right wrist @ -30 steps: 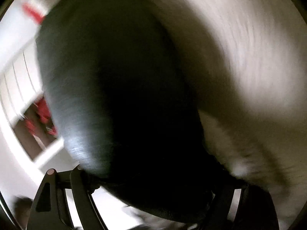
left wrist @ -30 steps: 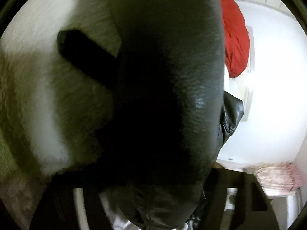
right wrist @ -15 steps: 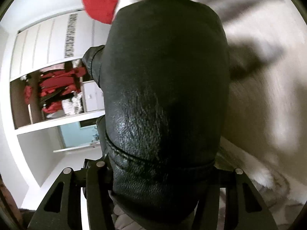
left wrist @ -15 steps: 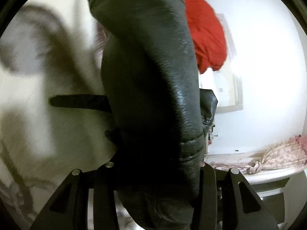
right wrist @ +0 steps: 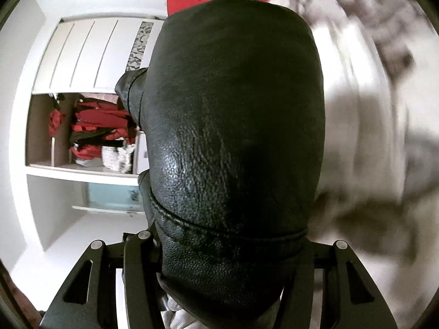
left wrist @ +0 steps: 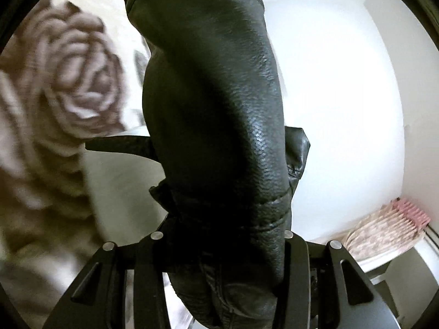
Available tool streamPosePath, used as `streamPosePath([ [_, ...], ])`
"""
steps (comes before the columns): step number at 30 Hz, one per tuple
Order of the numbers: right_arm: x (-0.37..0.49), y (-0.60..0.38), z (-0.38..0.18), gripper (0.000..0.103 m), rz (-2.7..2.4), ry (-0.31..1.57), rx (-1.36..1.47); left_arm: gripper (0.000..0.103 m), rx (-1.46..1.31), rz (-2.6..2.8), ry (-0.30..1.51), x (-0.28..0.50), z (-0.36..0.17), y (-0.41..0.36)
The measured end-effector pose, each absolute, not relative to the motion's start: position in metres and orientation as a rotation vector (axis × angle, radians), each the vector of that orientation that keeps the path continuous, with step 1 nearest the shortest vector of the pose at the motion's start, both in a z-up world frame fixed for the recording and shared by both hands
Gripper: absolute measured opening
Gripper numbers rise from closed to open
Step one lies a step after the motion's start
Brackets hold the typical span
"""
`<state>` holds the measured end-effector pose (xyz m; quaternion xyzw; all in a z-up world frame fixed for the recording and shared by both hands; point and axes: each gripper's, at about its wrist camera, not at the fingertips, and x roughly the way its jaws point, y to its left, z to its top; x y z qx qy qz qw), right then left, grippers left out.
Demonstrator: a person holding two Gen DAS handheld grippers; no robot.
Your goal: Fold large clothes
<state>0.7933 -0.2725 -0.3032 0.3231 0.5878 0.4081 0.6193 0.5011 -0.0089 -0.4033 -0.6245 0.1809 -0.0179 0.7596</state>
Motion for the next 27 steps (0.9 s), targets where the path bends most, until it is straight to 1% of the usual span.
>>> streamPosePath([
  [1,0.825,-0.257,-0.297,0.055,0.939,1.360,0.722,0.038,-1.368,-0.042,0.385,0.520,-0.412,-0.009],
  [3,0.870,-0.248,-0.311,0.055,0.926,1.387,0.658,0.039,-1.366,-0.046,0.407,0.551,-0.440,-0.013],
  [5,0.919,-0.249,-0.339,0.055,0.892,1.474,0.590,0.040,-1.376,-0.046,0.505,0.583,-0.479,-0.012],
  [7,0.945,-0.252,-0.370,0.056,0.824,1.553,0.526,0.040,-1.402,-0.062,0.636,0.605,-0.523,-0.018],
  [8,0.953,-0.256,-0.386,0.058,0.797,1.594,0.519,0.045,-1.412,-0.076,0.665,0.607,-0.535,-0.016],
  [9,0.957,-0.259,-0.395,0.064,0.781,1.617,0.525,0.045,-1.409,-0.097,0.687,0.608,-0.541,-0.013],
  [10,0.958,-0.260,-0.401,0.070,0.776,1.631,0.543,0.046,-1.385,-0.136,0.702,0.608,-0.540,-0.011],
  [12,0.960,-0.259,-0.392,0.073,0.795,1.631,0.558,0.050,-1.310,-0.157,0.739,0.607,-0.528,-0.008],
  [13,0.958,-0.264,-0.386,0.076,0.783,1.630,0.535,0.052,-1.270,-0.165,0.773,0.606,-0.521,-0.008],
  [15,0.954,-0.276,-0.371,0.081,0.727,1.590,0.484,0.064,-1.225,-0.164,0.821,0.605,-0.511,-0.008],
  [16,0.952,-0.281,-0.358,0.084,0.680,1.553,0.443,0.067,-1.186,-0.170,0.856,0.605,-0.505,-0.008],
  [17,0.948,-0.287,-0.345,0.085,0.614,1.505,0.404,0.082,-1.142,-0.163,0.873,0.601,-0.498,-0.012],
  [18,0.943,-0.295,-0.338,0.086,0.555,1.462,0.367,0.095,-1.083,-0.144,0.881,0.601,-0.486,-0.007],
  [19,0.938,-0.299,-0.325,0.087,0.484,1.410,0.319,0.095,-1.014,-0.120,0.877,0.605,-0.481,-0.005],
  [21,0.931,-0.291,-0.306,0.088,0.352,1.364,0.227,0.096,-0.848,-0.071,0.854,0.600,-0.455,-0.003],
  [24,0.891,-0.272,-0.293,0.090,0.185,1.283,0.092,0.096,-0.606,-0.003,0.897,0.593,-0.432,-0.002],
  [25,0.863,-0.293,-0.317,0.090,0.151,1.266,0.056,0.096,-0.537,0.015,0.910,0.579,-0.431,-0.012],
  [26,0.848,-0.287,-0.308,0.090,0.095,1.239,0.005,0.096,-0.479,0.025,0.908,0.571,-0.427,-0.010],
  [27,0.821,-0.283,-0.315,0.091,0.058,1.222,-0.036,0.096,-0.434,0.042,0.910,0.559,-0.435,-0.006],
])
